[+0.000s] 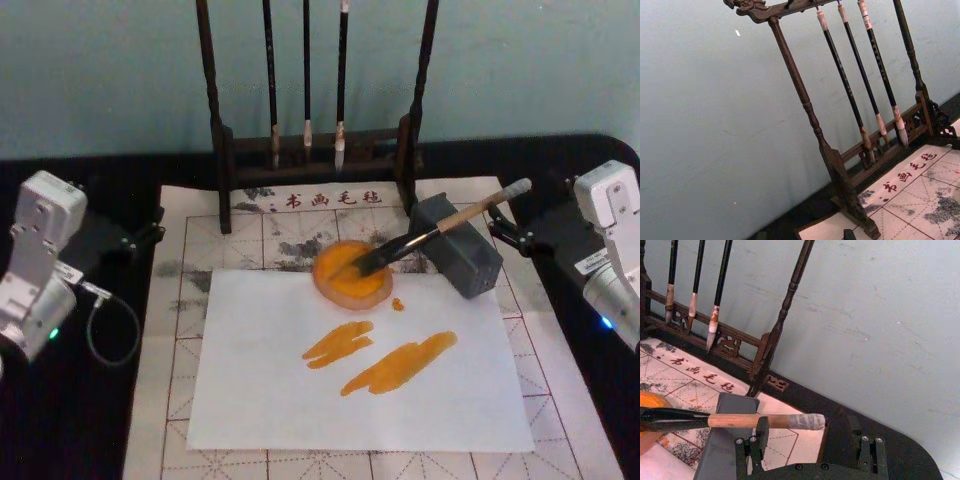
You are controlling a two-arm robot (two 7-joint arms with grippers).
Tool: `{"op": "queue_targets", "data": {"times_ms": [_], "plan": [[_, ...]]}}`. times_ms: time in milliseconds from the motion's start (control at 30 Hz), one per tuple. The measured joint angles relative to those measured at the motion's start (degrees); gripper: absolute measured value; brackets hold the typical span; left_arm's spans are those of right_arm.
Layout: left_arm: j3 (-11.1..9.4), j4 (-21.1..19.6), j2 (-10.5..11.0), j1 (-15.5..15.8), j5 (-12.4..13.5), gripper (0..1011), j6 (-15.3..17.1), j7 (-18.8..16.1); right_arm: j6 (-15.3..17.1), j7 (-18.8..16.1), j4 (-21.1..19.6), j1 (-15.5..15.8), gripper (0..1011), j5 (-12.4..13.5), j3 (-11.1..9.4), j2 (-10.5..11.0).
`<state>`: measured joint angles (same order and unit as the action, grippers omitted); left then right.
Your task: Pick up the brush from the inkstone, write on the paper, then place the brush back to its original position.
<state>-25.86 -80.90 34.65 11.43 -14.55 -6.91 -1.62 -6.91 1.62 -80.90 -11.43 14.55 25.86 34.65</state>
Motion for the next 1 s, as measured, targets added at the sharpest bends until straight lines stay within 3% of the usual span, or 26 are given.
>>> {"op": "queue_targets", "data": {"times_ms": [567, 833, 1000], "plan": [[0.0, 0.0, 0.0, 0.0, 0.0, 1001, 0.0, 0.0, 0.0, -0.02, -0.03, 0.05, 1000, -0.03, -0.11, -0.03], [0.0, 0.0, 0.0, 0.0, 0.0, 1001, 0.0, 0.0, -0.79, -0.47, -1.13, 1.56, 1000, -0.13, -2.03, -0.38], [0.0, 0.0, 0.0, 0.0, 0.0, 1001, 0.0, 0.0, -1.9, -1.37, -2.54, 3.33, 1000, 1.55, -3.95, -0.6]]}}
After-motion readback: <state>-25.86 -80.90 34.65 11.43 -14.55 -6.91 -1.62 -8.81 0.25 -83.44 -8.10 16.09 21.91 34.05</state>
